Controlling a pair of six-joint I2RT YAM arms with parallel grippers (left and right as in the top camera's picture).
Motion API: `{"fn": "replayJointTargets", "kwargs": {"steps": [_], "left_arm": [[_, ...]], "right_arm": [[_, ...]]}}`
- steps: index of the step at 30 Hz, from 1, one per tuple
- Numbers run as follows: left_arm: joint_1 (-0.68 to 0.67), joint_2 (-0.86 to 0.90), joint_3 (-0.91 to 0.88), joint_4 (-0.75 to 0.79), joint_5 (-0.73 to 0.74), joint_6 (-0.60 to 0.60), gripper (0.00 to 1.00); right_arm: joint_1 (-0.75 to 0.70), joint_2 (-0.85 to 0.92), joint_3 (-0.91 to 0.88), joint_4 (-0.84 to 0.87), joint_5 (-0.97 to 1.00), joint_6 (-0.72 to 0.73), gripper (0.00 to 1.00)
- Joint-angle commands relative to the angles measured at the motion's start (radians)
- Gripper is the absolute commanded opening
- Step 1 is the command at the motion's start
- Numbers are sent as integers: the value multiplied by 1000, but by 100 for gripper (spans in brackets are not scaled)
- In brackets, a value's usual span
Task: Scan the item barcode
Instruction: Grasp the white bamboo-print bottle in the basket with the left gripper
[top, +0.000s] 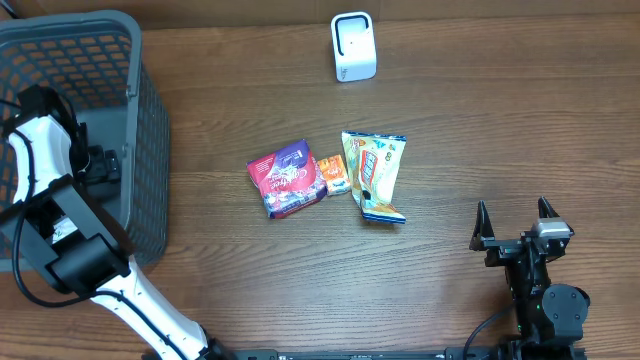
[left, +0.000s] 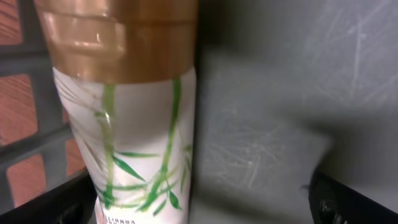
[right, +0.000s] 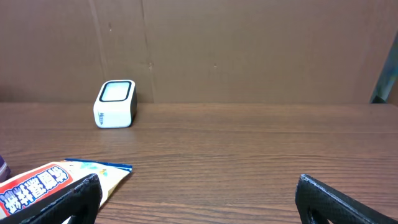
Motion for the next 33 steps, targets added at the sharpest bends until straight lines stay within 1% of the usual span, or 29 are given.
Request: {"fn": "replayJointTargets", "kwargs": {"steps": [1,8,12,13,15,19,20,23,26,28,29,30,32,33], "left_arm": [[23,5,-50,13,46,34,100],[53,5,-61,6,119,46,100],[52,5,-61,-20,177,47,95],[51,5,-61,-29,197,47,93],[51,5,-61,-46,221,47,85],[49,5,-61,-85,222,47,73],[47,5,-61,-97,222,46,69],[45,5,-60,-111,222,39,61],[44,5,-60,-116,222,11,49],[44,5,-61,-116,222,0,36],[44,5,-60,-117,222,0,32],[44,5,-60,-117,222,0,25],[43,5,-57,-117,222,0,5],[43,5,-48,-117,222,-16,4]], "right_arm": [[4,-10,-10,8,2,3,100],[4,-10,-10,8,2,3,100],[4,-10,-10,8,2,3,100],[4,-10,-10,8,2,3,100],[4,-10,-10,8,2,3,100],[4,-10,-10,7,2,3,100],[4,-10,-10,7,2,3,100],[4,-10,-10,8,2,3,100],[4,-10,-10,8,2,3,100],[4,-10,-10,8,2,3,100],[4,-10,-10,7,2,3,100],[4,-10,-10,8,2,3,100],[4,-10,-10,8,2,3,100],[4,-10,-10,8,2,3,100]]}}
